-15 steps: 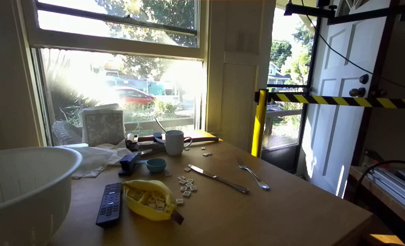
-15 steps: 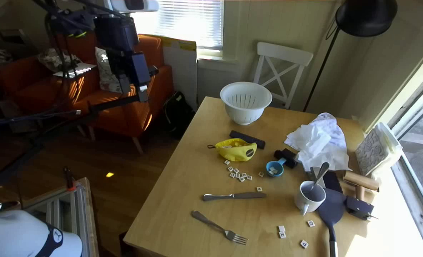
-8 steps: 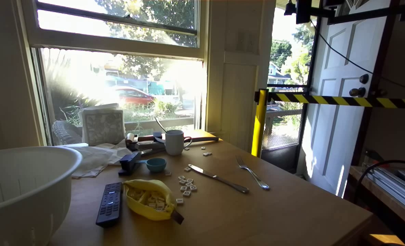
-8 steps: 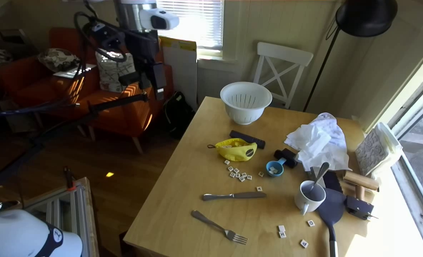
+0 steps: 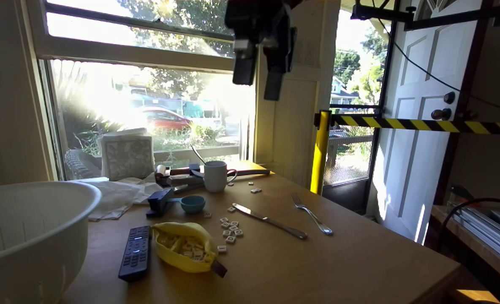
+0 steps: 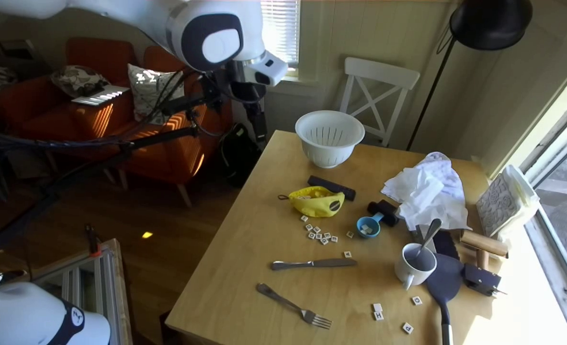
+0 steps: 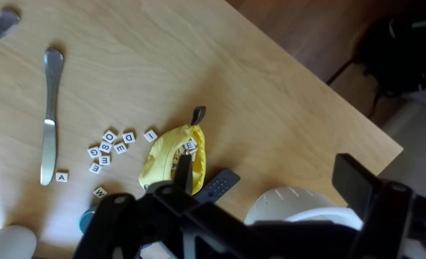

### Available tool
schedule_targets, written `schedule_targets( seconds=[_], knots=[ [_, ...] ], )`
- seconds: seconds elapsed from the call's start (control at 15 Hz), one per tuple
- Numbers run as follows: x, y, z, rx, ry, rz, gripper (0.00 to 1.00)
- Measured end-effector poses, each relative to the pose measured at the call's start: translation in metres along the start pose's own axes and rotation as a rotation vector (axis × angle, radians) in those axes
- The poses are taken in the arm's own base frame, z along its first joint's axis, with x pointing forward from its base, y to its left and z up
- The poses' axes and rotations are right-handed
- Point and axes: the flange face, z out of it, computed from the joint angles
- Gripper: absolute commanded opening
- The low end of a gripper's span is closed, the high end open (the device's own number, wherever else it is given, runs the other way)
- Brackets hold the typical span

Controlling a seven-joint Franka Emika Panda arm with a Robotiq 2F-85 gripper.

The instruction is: Move the white colander forwards.

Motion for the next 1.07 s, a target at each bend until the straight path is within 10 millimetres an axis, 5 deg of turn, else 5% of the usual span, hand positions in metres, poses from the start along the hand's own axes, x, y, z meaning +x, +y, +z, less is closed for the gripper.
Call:
schedule_targets(
  seconds=[0.33,0.73,1.07],
  knots=[
    [0.024,-0.004,0.056,0.120,0.053,0.079,1.00],
    [0.029,-0.004,0.056,0.126,0.059,0.086,1.00],
    [0.065,0.011,0.090,0.183,0.107,0.222,1.00]
  ],
)
